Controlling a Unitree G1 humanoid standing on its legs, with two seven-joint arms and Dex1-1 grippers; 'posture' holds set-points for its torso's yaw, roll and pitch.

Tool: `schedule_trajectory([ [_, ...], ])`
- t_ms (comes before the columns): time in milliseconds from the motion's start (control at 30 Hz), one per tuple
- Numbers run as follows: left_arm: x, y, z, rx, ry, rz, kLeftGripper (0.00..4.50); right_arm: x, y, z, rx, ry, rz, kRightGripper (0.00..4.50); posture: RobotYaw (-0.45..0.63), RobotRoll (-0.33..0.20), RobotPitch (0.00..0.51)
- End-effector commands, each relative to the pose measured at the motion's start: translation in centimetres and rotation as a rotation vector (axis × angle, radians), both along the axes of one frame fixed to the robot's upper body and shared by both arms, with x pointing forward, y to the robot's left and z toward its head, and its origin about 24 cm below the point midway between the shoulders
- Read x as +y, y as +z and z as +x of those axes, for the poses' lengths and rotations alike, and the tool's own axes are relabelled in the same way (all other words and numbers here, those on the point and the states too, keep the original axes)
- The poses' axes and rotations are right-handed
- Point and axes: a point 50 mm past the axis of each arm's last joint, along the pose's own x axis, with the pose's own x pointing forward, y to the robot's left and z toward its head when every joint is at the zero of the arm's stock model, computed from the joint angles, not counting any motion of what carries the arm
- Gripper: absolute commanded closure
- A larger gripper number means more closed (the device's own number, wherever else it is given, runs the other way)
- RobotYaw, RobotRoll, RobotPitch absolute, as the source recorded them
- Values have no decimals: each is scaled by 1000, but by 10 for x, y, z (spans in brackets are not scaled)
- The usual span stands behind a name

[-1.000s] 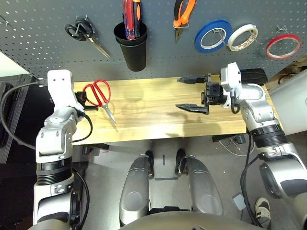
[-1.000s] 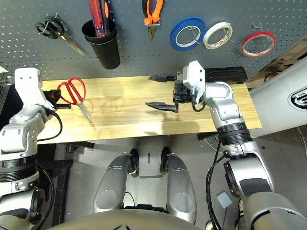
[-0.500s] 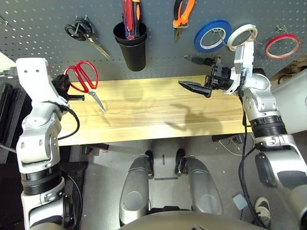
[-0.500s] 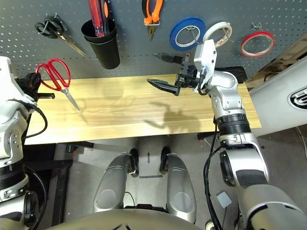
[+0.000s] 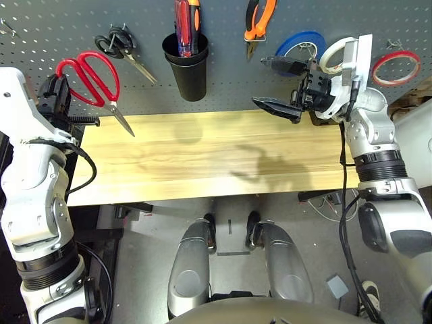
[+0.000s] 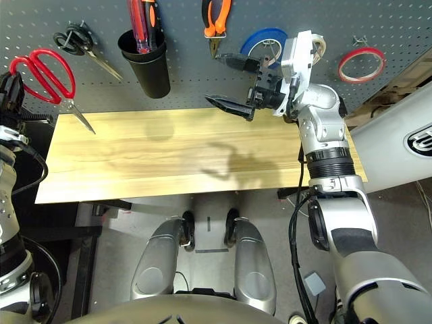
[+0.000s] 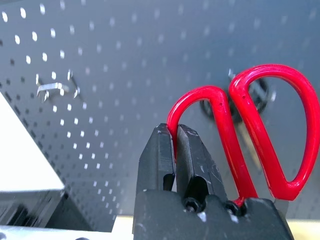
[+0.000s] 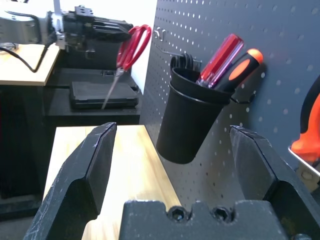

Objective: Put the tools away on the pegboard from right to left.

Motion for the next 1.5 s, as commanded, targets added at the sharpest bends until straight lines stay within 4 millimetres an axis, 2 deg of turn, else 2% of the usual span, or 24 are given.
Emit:
schedule_trajectory([
  [33, 1, 0, 8, -3, 1, 4, 4458, 2, 3, -3, -11, 18, 7, 0, 96, 0, 202],
  [200, 0, -1, 22, 8, 0, 10, 4458, 6, 5, -5, -10, 31, 17, 0, 87, 0, 201],
  [433, 11, -10, 44, 51, 62, -18, 4458, 11, 5, -7, -9, 40, 15, 0, 71, 0, 198],
  [600, 1, -19, 65, 72, 36, -46, 4458, 11, 4, -7, -4, 38, 11, 0, 61, 0, 195],
  [800, -8, -25, 74, 78, 23, -62, 4458, 11, 2, -8, -1, 34, 6, 0, 52, 0, 195],
  [900, -10, -29, 75, 109, 11, -40, 3564, 9, -1, -8, 7, 26, 0, 0, 52, 0, 195],
  [1200, -4, -52, 60, 199, 31, -52, 41, 4, -12, -7, 43, -10, -11, 0, 56, 0, 196],
  [1500, -1, -84, 38, 320, 46, -49, 41, -9, -28, -1, 118, -116, -35, 0, 63, 0, 190],
])
